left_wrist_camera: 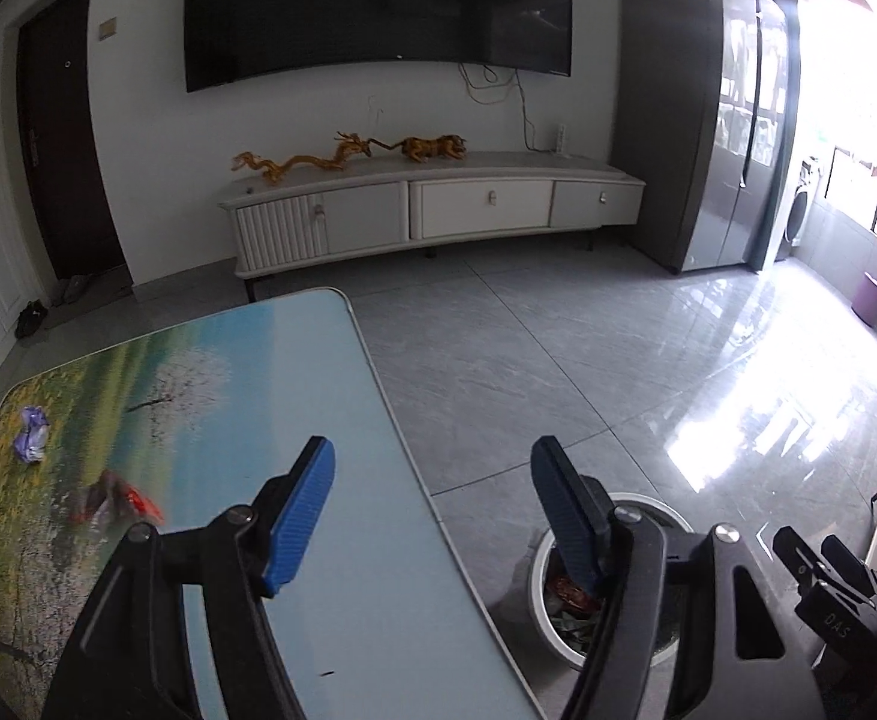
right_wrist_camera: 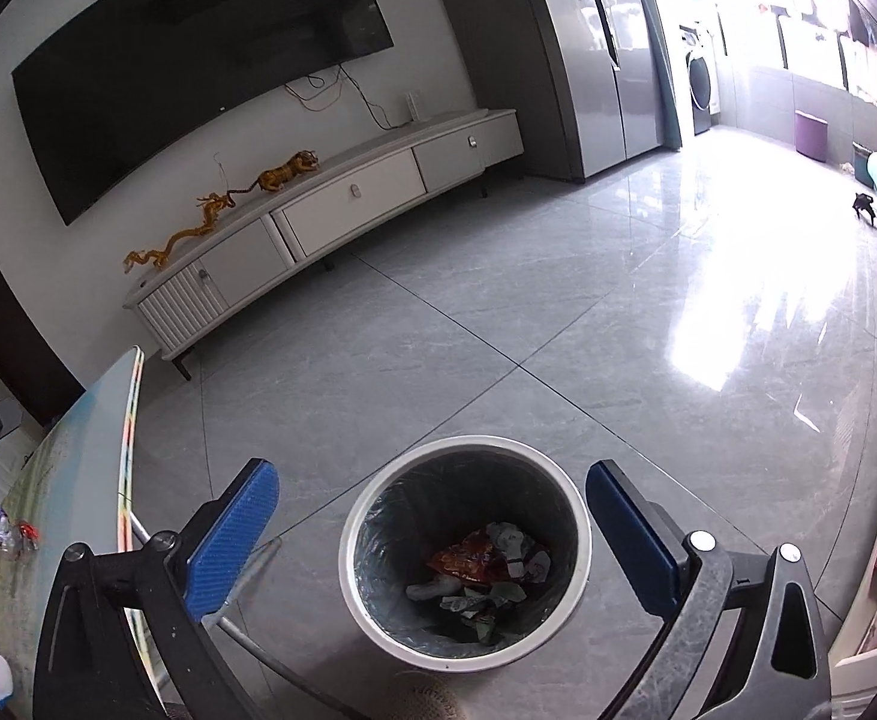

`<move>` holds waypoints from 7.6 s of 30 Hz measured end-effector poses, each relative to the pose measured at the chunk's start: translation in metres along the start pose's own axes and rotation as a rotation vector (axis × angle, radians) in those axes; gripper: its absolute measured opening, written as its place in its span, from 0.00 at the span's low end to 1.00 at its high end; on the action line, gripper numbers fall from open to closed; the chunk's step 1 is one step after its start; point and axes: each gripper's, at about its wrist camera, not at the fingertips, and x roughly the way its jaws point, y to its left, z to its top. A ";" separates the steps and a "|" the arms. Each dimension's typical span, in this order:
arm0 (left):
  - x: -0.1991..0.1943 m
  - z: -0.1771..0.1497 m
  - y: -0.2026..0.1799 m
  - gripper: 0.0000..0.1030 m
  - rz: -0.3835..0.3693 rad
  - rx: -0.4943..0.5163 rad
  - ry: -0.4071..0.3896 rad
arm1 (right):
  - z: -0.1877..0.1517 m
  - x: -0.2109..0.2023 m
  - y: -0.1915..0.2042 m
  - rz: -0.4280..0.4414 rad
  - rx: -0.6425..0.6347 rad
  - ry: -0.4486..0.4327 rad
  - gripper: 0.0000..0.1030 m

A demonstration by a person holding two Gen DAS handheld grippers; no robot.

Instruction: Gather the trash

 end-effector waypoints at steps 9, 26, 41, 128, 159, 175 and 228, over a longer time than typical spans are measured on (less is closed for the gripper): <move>-0.056 -0.007 0.069 0.65 0.060 -0.068 -0.098 | 0.005 -0.037 0.056 0.053 -0.074 -0.112 1.00; -0.108 -0.038 0.187 0.73 0.135 -0.243 -0.135 | -0.015 -0.058 0.171 0.206 -0.306 -0.128 1.00; -0.080 -0.073 0.273 0.73 0.144 -0.378 -0.043 | -0.051 -0.032 0.271 0.301 -0.527 0.026 1.00; -0.107 -0.032 0.095 0.29 0.044 0.133 -0.146 | -0.006 -0.042 0.159 0.301 -0.261 -0.091 0.15; 0.103 -0.045 -0.162 0.34 -0.374 0.419 0.264 | -0.027 0.098 -0.038 -0.012 0.083 0.214 0.37; 0.100 -0.020 -0.125 0.60 -0.451 0.212 0.282 | -0.013 0.072 -0.033 -0.080 0.074 0.166 0.61; -0.132 -0.049 0.158 1.00 0.341 -0.149 -0.233 | -0.031 -0.060 0.198 0.114 -0.320 -0.198 1.00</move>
